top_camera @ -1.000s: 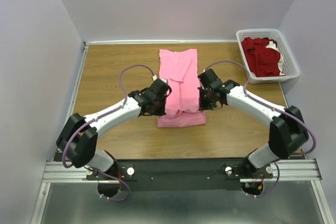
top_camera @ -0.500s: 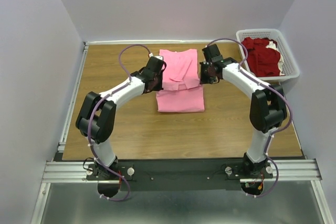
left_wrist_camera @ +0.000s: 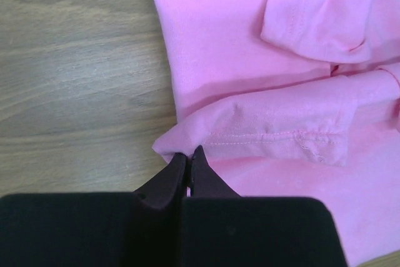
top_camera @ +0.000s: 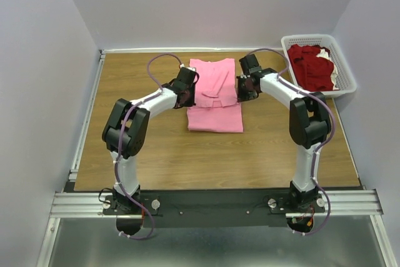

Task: Fold and stack the t-shirts
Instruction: Fold the tshirt

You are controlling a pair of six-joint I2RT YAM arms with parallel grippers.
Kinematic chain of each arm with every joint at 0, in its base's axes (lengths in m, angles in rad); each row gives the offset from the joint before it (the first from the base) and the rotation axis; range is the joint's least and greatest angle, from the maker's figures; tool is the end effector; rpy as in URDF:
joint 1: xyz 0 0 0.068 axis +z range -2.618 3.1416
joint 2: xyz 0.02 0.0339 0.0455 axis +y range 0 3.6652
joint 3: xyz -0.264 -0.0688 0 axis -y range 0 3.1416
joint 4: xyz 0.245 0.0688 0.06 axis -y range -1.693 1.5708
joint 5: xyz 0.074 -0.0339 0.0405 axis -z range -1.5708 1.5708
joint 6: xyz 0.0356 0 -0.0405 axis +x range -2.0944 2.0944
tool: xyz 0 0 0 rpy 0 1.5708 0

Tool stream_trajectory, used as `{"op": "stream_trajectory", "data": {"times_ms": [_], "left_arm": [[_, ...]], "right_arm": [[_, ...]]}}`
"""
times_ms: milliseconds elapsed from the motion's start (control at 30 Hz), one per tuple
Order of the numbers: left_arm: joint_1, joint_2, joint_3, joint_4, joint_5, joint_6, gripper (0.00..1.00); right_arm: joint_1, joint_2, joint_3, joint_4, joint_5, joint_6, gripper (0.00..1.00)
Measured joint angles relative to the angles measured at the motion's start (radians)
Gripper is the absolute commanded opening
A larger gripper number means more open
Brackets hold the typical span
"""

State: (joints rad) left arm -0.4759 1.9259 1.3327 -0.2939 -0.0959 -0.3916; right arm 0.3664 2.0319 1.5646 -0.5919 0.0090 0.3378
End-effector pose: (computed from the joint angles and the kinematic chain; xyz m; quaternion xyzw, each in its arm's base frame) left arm 0.3728 -0.1883 0.1890 0.0236 0.9409 -0.0998 0.3228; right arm 0.4080 0.1562 0.1976 -0.0127 0.9674 0.0832 0.2390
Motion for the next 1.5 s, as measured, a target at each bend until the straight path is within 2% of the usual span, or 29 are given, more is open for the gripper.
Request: {"op": "stream_trajectory", "data": {"times_ms": [33,133,167,267,333,500,533,567,667,700,867,1100,1500], "left_arm": [[0.000,0.006,0.000,0.001,0.000,0.000,0.06],[0.000,0.016,0.000,0.007,0.000,0.003,0.24],[0.000,0.016,0.000,0.008,0.000,0.004,0.38],[0.002,0.016,0.000,0.009,-0.001,0.002,0.54],[0.003,0.015,0.000,0.009,-0.003,0.002,0.55],[-0.012,-0.085,-0.042,0.010,-0.061,-0.006,0.50],[-0.019,-0.117,-0.056,0.011,-0.073,-0.010,0.47],[-0.032,-0.160,-0.074,0.013,-0.086,-0.014,0.39],[-0.090,-0.264,-0.109,0.028,-0.100,-0.029,0.29],[-0.114,-0.288,-0.120,0.040,-0.100,-0.034,0.21],[-0.206,-0.284,-0.197,0.080,-0.050,-0.060,0.13],[-0.214,-0.181,-0.298,0.056,0.018,-0.071,0.13],[-0.212,-0.168,-0.303,0.055,0.051,-0.069,0.12]], "right_arm": [[0.000,0.003,0.000,0.000,0.000,0.000,0.04],[0.000,0.012,0.000,0.001,0.000,-0.001,0.14],[0.000,0.014,0.000,0.001,0.000,-0.002,0.24],[-0.001,0.015,0.000,0.001,0.000,-0.016,0.37],[-0.002,0.012,0.000,0.000,0.001,-0.020,0.39],[0.002,-0.052,-0.016,0.001,0.002,-0.022,0.38],[0.008,-0.072,-0.021,0.001,0.002,-0.022,0.37],[0.012,-0.101,-0.029,0.003,0.002,-0.022,0.33],[0.041,-0.161,-0.059,0.032,-0.006,-0.020,0.26],[0.055,-0.176,-0.076,0.048,-0.019,-0.017,0.23],[0.115,-0.167,-0.142,0.111,-0.066,0.003,0.14],[0.127,-0.088,-0.182,0.184,-0.105,0.023,0.11],[0.123,0.011,-0.151,0.249,-0.104,0.027,0.11]]}}
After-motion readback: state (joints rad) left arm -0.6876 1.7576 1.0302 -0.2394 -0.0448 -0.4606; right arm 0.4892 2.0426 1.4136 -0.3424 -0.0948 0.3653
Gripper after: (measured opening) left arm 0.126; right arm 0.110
